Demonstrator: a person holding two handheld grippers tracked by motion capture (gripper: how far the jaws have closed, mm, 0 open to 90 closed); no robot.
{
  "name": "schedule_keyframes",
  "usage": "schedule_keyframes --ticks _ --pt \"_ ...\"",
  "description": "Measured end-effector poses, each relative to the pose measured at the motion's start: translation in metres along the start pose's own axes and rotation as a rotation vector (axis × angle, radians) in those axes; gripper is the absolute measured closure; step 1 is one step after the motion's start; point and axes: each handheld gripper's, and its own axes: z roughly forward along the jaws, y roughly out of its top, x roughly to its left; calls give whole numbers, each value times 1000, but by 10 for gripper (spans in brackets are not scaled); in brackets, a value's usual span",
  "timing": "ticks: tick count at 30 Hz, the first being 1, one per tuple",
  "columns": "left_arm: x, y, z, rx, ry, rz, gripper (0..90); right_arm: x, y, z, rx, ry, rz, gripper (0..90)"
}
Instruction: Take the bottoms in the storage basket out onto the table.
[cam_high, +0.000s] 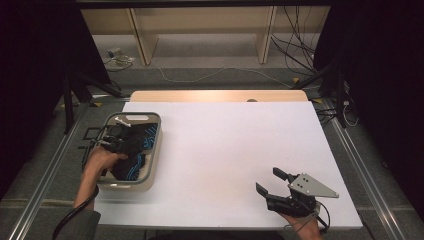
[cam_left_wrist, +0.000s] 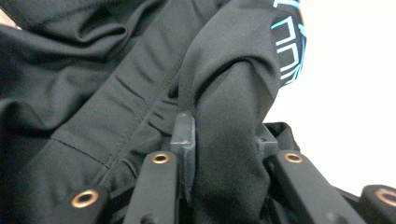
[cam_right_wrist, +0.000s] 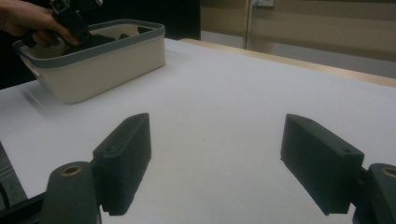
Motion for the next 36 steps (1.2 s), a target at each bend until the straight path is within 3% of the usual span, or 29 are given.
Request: schedule_keyframes --ticks 7,12,21,25,36 --pt "5 -1 -19 -71 -65 -23 733 0 0 0 -1 -2 3 254" --pt "7 -1 -28 -93 -82 -18 735 0 0 0 -1 -6 2 253" --pt "7 0 -51 -181 -115 -22 735 -1 0 0 0 -8 2 253" --pt "6 1 -60 -223 -165 -27 735 -1 0 -1 -1 -9 1 253" --pt "8 2 -76 -302 -204 -43 735 -1 0 -1 -1 -10 1 254"
